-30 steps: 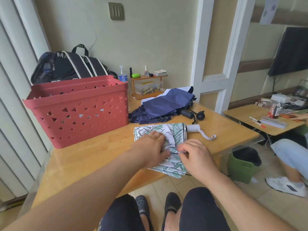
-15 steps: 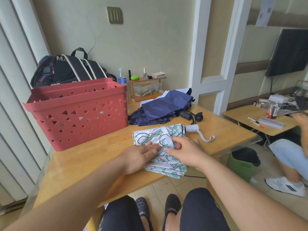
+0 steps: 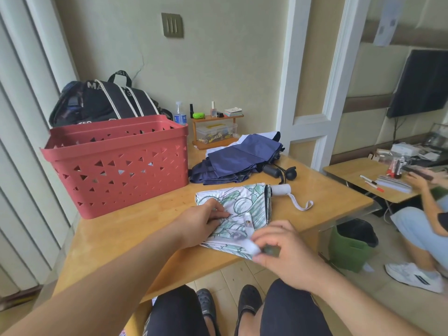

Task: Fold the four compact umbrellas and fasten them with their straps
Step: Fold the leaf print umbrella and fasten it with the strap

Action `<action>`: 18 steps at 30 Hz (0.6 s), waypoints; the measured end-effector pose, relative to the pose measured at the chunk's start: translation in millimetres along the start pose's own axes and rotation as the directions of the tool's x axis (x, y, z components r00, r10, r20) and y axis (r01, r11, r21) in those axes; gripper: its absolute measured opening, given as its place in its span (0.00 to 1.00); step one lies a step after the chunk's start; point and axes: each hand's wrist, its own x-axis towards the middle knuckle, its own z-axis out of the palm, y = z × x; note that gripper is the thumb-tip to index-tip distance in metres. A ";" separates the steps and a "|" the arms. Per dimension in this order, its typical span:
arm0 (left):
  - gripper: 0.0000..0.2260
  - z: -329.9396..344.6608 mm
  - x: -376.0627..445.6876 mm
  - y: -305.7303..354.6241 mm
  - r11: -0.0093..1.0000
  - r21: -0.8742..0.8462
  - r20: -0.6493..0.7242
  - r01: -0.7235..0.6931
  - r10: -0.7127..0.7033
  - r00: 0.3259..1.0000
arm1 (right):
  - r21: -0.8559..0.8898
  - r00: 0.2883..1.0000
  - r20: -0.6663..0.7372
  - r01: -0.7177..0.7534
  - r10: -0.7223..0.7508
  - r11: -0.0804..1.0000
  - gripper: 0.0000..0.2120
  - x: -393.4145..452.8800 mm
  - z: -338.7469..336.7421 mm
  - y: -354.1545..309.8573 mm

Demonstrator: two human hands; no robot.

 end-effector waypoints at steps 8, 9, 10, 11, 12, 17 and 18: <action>0.23 -2.7 -3.4 8.9 0.994 0.105 0.058 -0.019 0.013 0.998 | -0.180 0.935 0.259 0.295 -0.244 0.938 0.15 -34.0 -7.0 -13.4; 0.24 -2.7 -4.0 10.3 0.991 0.126 0.077 -0.045 0.036 0.996 | -0.115 0.938 0.215 0.301 -0.272 0.947 0.16 -27.9 -12.3 -19.7; 0.25 -1.7 -4.6 10.8 0.986 0.150 0.088 -0.074 0.061 0.994 | -0.064 0.945 0.097 0.318 -0.311 0.946 0.15 -18.0 -18.3 -25.5; 0.25 -0.3 -5.1 10.6 0.978 0.182 0.089 -0.103 0.087 0.992 | -0.055 0.941 -0.064 0.329 -0.332 0.943 0.14 -3.3 -23.8 -28.0; 0.25 1.1 -5.0 10.6 0.969 0.214 0.088 -0.127 0.110 0.990 | -0.060 0.927 -0.216 0.302 -0.307 0.952 0.14 15.6 -28.9 -28.4; 0.26 8.3 -10.9 10.4 0.944 0.256 0.115 -0.208 0.183 0.976 | -0.205 0.989 -0.148 -0.004 -0.027 0.979 0.11 109.1 -30.8 -11.2; 0.26 9.6 -13.6 9.9 0.943 0.250 0.115 -0.219 0.196 0.974 | -0.263 0.998 -0.051 -0.046 0.033 0.964 0.12 118.2 -25.6 -6.6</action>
